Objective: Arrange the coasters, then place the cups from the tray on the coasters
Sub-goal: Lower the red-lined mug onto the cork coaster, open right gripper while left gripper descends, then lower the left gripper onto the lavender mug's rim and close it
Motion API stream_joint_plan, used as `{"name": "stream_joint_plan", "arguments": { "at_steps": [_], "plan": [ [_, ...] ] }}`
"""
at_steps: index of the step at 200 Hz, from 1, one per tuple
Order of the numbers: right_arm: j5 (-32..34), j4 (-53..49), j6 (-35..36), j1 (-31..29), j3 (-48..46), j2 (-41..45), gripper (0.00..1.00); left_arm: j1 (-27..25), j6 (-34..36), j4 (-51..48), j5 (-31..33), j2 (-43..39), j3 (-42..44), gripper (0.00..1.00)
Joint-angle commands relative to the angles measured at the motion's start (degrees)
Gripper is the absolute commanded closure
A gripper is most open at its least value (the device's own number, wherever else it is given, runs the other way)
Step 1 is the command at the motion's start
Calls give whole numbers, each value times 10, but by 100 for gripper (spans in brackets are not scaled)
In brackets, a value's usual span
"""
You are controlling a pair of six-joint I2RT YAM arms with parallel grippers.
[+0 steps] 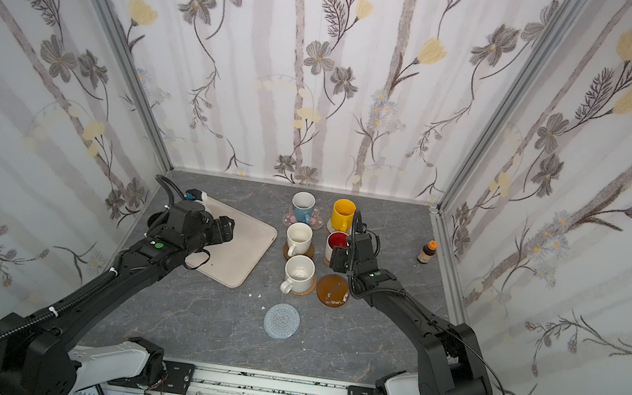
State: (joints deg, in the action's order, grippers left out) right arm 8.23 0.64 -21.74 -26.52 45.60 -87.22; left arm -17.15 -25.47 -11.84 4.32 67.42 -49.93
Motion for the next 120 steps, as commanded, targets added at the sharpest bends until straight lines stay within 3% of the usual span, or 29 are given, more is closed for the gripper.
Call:
{"name": "stream_joint_plan", "arguments": {
  "at_steps": [1, 46, 86, 120],
  "plan": [
    [-9, 41, 8, -1, -14, 33, 26, 24, 13, -22, -11, 4, -7, 25],
    [-61, 72, 19, -4, -54, 98, 14, 105, 24, -42, -62, 32, -20, 29],
    [-105, 102, 15, -9, -77, 137, 7, 162, 47, -68, -102, 82, -50, 16],
    [-127, 133, 7, -16, -101, 172, 4, 183, 71, -81, -74, 115, -74, 14]
  ]
}}
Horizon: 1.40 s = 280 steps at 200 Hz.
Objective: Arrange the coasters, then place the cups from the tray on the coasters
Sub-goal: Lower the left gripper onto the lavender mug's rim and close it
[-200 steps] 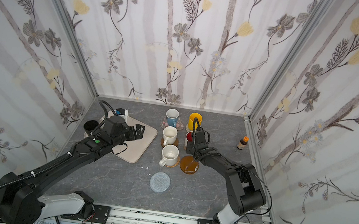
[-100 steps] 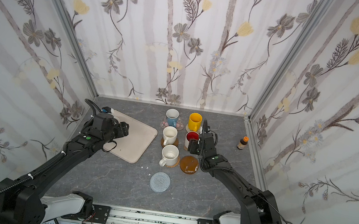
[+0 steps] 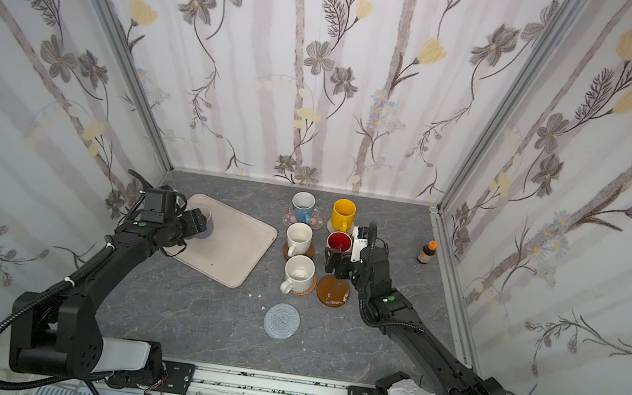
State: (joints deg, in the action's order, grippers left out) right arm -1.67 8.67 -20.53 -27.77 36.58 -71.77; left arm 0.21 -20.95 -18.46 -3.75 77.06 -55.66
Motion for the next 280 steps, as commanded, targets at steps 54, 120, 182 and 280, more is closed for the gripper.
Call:
{"name": "stream_joint_plan", "arguments": {
  "at_steps": [54, 120, 182, 280],
  "plan": [
    [-32, 73, -7, -14, -26, 52, 3, 10, 51, -14, 34, 81, -45, 16],
    [-49, 75, -9, -16, -26, 57, 1, 10, 64, -14, 47, 144, -74, 13],
    [-66, 80, -12, -17, -26, 58, 1, 11, 63, -13, 46, 178, -83, 13],
    [-80, 80, -14, -17, -21, 44, 0, -6, 46, -9, 11, 180, -78, 18]
  ]
}}
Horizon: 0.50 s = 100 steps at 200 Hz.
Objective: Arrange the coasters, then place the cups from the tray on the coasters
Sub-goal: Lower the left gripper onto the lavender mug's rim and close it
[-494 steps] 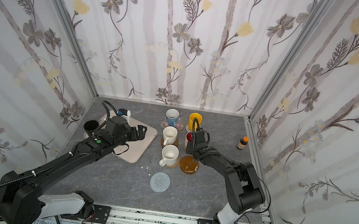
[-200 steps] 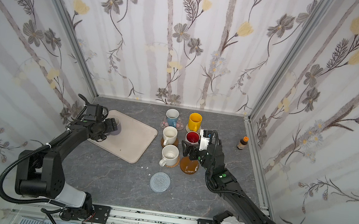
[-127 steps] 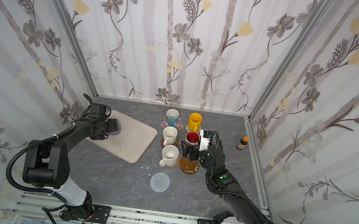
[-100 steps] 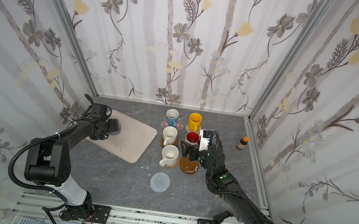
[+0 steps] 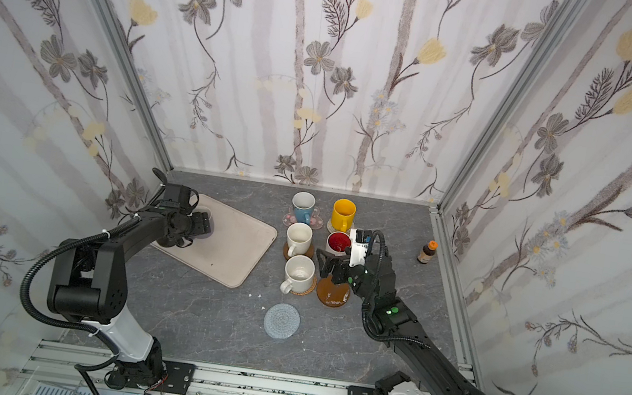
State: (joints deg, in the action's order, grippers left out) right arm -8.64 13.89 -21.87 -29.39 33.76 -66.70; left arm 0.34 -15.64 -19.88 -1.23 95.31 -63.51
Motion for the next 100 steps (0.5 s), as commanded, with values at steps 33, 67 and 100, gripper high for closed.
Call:
{"name": "stream_joint_plan", "arguments": {
  "at_steps": [33, 67, 100],
  "plan": [
    [-11, 28, 0, 0, 7, -9, 0, -20, -11, 6, -14, -1, 2, 22],
    [-11, 25, 0, 0, 9, -12, 0, -32, -14, 5, -5, -3, 6, 30],
    [-11, 25, 1, 0, 10, -12, 1, -35, -15, 5, 10, -4, 15, 35]
  ]
}}
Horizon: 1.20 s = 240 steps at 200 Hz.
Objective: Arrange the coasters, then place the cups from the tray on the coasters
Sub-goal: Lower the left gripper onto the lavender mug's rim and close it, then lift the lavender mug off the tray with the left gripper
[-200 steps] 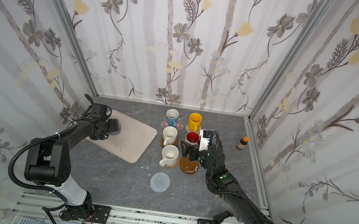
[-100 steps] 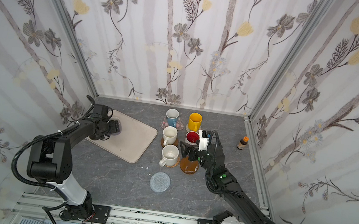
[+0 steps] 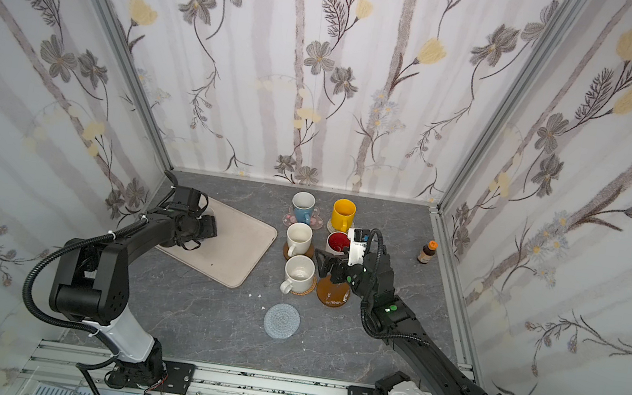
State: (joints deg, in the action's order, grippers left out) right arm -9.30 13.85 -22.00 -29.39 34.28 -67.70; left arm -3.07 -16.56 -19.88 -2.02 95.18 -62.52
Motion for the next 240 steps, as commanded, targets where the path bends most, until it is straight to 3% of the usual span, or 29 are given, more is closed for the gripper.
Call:
{"name": "stream_joint_plan", "arguments": {
  "at_steps": [1, 45, 74, 132, 167, 240],
  "plan": [
    [-5, 26, 2, 0, 5, -2, 1, -1, -6, 5, 19, -3, 5, 35],
    [-7, 26, 0, 0, 3, -2, 1, -2, -15, 5, 36, 10, 3, 37],
    [-6, 26, 0, 0, 5, -5, 1, -2, -20, 5, 41, 28, -7, 45],
    [0, 22, 1, 0, 6, -8, 1, -2, -22, 3, 59, 52, -30, 52],
    [-2, 24, 1, 0, 9, -14, 1, -2, -18, 2, 65, 66, -34, 66],
    [1, 23, 1, 0, 8, -14, 0, -2, -11, 2, 69, 63, -38, 86]
  ]
}}
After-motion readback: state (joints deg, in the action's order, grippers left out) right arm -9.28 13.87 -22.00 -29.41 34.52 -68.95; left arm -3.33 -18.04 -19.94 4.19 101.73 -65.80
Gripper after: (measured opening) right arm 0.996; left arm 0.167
